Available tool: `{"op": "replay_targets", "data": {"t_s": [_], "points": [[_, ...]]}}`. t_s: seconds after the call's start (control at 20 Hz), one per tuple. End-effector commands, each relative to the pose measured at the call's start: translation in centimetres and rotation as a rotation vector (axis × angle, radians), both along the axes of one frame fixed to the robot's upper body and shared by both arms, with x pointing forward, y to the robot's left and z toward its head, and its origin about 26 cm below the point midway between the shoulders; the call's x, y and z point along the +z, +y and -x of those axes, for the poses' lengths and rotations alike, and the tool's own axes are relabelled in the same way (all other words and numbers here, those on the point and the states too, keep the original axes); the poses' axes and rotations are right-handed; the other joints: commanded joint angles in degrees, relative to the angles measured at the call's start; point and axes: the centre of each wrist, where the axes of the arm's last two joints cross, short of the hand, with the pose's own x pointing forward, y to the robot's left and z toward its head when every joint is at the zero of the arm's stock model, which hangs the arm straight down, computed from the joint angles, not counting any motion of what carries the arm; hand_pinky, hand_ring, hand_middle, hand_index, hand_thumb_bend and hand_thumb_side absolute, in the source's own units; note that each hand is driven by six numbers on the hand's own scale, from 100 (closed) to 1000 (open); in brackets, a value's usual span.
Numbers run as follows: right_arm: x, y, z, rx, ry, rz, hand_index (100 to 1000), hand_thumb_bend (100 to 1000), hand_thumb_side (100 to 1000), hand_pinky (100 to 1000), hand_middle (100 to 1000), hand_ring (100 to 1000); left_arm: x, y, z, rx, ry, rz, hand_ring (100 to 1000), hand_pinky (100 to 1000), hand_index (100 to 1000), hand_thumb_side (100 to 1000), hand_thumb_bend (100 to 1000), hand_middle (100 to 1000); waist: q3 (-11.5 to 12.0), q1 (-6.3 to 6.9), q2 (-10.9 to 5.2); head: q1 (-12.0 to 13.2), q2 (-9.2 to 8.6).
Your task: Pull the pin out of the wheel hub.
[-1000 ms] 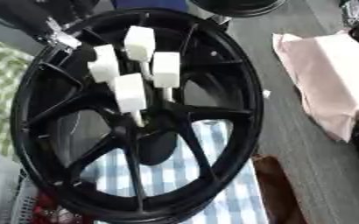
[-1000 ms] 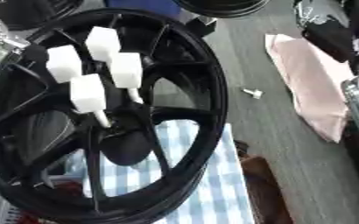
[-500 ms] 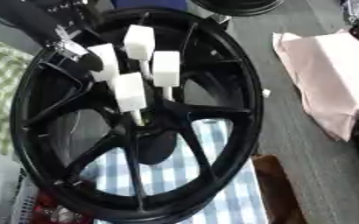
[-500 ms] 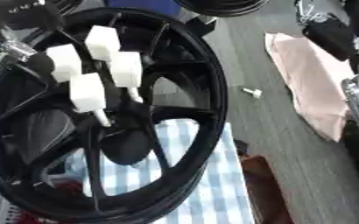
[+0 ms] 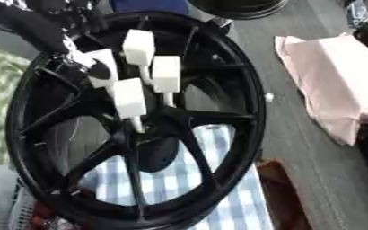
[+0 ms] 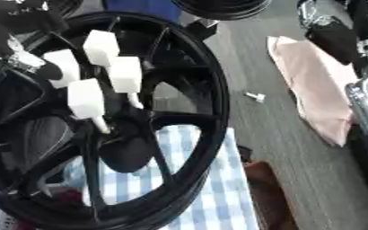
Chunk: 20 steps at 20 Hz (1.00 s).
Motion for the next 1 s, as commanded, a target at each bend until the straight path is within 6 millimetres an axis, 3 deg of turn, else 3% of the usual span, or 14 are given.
{"op": "replay_targets", "data": {"t_s": [0.05, 0.7, 1.0], "points": [[0.93, 0.05, 0.29, 0.003, -0.026, 0.02, 788, 186, 350, 890, 765, 777, 0.86, 0.01, 0.7, 0.04, 0.019, -0.022, 829, 847, 863, 501, 684, 781, -0.1, 0.46, -1.25, 0.1, -0.86], [0.66, -0.04, 0.36, -0.006, -0.019, 0.009, 788, 178, 356, 891, 765, 777, 0.39, -0.06, 1.13, 0.047, -0.026, -0.063, 820, 844, 850, 494, 565, 770, -0.15, 0.65, -0.98, 0.57, -1.35], [0.61, -0.06, 0.37, -0.009, -0.018, 0.006, 788, 178, 362, 891, 765, 777, 0.0, 0.28, 0.98, 0.05, -0.016, -0.072, 814, 841, 842, 415, 506, 763, -0.09, 0.72, -0.85, 0.6, -1.38]]}}
